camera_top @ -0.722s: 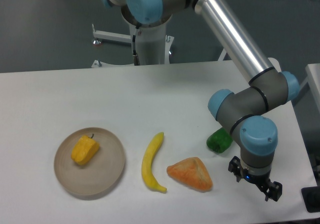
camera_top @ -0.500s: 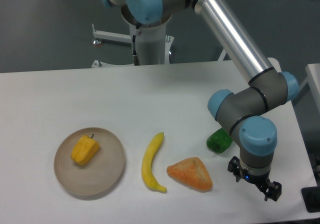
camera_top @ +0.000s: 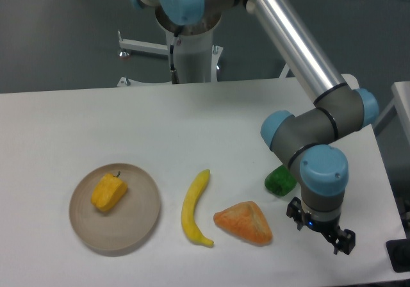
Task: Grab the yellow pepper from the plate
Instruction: 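Move the gripper across the table to above the yellow pepper on the plate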
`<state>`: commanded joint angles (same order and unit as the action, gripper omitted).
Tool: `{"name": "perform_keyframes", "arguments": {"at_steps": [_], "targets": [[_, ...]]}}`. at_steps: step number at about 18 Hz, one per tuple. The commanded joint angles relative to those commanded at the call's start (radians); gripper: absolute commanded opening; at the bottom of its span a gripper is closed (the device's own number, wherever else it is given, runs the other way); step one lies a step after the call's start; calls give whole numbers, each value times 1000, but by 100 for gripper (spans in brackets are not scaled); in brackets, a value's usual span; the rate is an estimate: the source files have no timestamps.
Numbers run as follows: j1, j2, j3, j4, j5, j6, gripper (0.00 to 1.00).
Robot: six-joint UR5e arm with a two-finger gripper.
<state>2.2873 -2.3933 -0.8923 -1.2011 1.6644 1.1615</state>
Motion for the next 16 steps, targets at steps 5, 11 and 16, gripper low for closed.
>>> {"name": "perform_keyframes", "arguments": {"at_steps": [5,11,16], "targets": [[-63,167,-175,-69,-11,-147,100],[-195,287,-318,-137,-83,-419,100],[-311,319,-428,-124,-120,-566,100]]}}
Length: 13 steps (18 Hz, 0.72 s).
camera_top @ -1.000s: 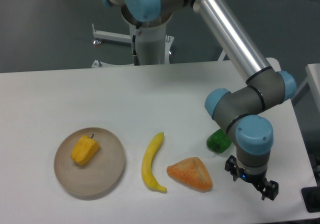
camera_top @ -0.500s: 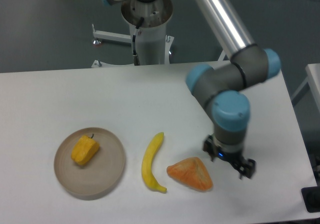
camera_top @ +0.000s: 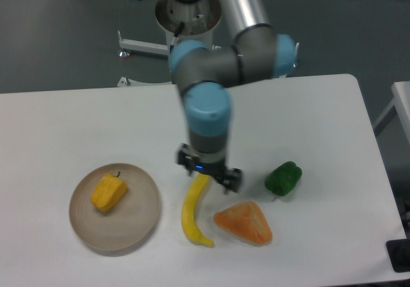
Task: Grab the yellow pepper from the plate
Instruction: 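Move the gripper across the table to above the yellow pepper on the plate, then lower the gripper onto the yellow pepper and close on it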
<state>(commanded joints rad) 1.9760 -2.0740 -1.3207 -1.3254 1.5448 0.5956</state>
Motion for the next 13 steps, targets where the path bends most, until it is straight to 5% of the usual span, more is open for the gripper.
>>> {"name": "perform_keyframes", "arguments": {"at_steps": [3,7,13], "targets": [[-57,-5,-2,26,-48,-104,100],[-112,-21,-37,141,-52,-183,100],[-150,-31,-61,163,-49,-183,100]]}}
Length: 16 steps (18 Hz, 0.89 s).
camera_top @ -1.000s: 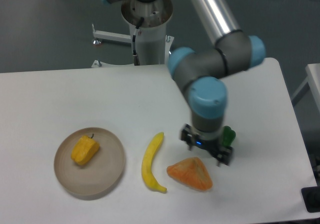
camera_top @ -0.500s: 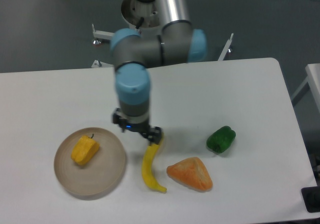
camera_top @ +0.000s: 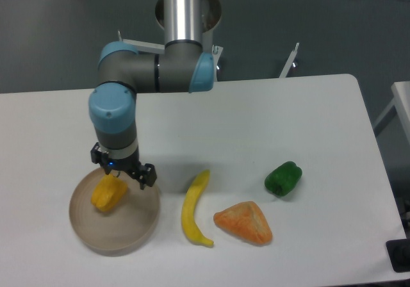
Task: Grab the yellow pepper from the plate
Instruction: 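Lower the gripper onto the yellow pepper and close on it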
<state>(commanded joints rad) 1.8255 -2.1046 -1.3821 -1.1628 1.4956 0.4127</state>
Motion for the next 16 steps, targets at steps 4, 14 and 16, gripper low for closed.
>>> {"name": "perform_keyframes", "arguments": {"at_steps": [4,14,16], "targets": [[-17,-24,0,6,8,12,100],[-40,-43,-2,8,9,12,100],[-51,-51,0,9,14,14,100]]}}
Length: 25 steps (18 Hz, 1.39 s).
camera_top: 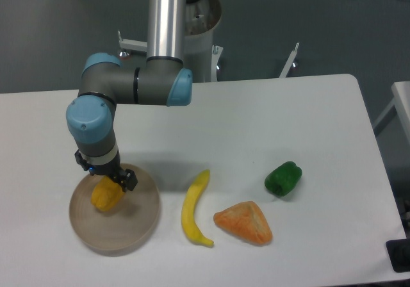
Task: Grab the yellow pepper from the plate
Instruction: 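Lower the gripper onto the yellow pepper and close on it, then lift the yellow pepper off the plate and carry it toward the green pepper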
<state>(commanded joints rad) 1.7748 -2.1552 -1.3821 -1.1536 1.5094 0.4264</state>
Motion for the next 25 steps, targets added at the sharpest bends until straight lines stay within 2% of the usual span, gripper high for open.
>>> {"name": "perform_keyframes", "arguments": {"at_steps": [4,5,7,8,10,12,16,19,22,25], "targets": [[0,-6,2,24,8,0,100],[0,-6,2,32,8,0,96],[0,-6,0,35,6,3,68],[0,-6,0,35,6,6,58],[0,-3,0,35,6,20,44],[0,0,-2,34,6,23,36],[0,3,6,35,6,28,36],[18,9,24,29,8,93,36],[76,40,29,29,8,144,36],[165,77,32,18,8,216,36]]}}
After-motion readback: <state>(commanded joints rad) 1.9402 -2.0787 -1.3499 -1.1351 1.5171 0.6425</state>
